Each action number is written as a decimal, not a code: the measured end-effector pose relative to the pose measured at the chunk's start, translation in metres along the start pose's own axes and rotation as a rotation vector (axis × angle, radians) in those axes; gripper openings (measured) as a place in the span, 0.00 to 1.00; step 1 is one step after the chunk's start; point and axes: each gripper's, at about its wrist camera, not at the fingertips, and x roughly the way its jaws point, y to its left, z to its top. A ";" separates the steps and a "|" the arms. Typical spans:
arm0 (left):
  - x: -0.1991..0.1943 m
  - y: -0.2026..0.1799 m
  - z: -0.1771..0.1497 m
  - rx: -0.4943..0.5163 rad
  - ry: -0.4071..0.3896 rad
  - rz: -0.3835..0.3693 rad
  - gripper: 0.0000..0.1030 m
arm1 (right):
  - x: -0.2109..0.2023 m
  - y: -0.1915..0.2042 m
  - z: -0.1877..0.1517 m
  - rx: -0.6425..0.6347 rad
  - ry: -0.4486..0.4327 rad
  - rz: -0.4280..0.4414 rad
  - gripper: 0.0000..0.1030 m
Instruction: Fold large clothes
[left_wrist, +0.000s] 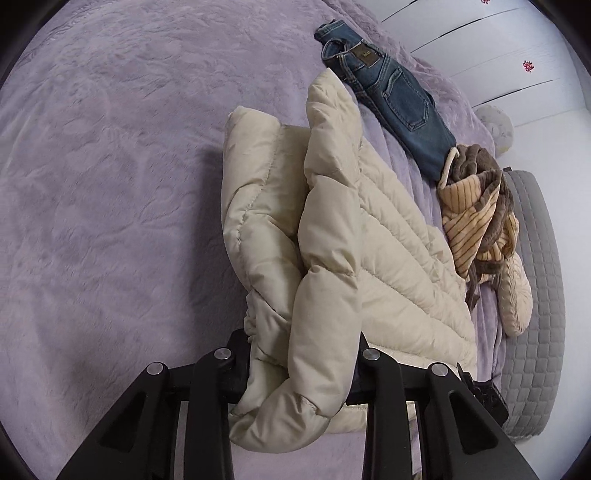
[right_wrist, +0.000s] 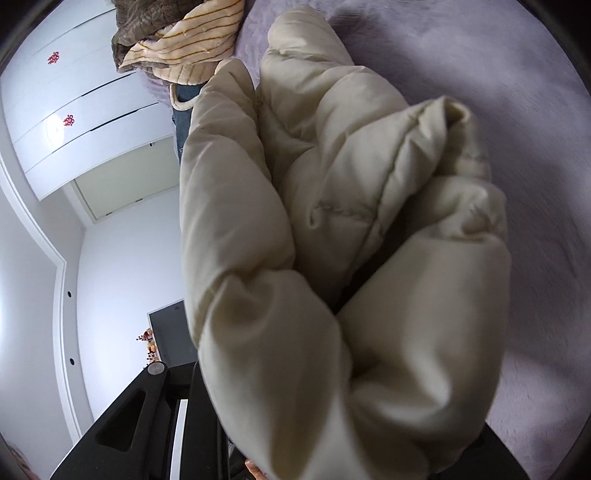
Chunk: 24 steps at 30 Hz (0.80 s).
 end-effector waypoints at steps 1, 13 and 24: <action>-0.002 0.005 -0.007 0.004 0.015 0.003 0.32 | -0.003 -0.004 -0.006 0.005 -0.006 -0.002 0.28; -0.011 0.026 -0.050 0.162 0.082 0.205 0.61 | -0.001 -0.030 -0.031 0.012 -0.084 -0.121 0.32; -0.045 0.019 -0.058 0.246 0.050 0.325 0.62 | -0.005 0.003 -0.037 -0.041 -0.113 -0.294 0.64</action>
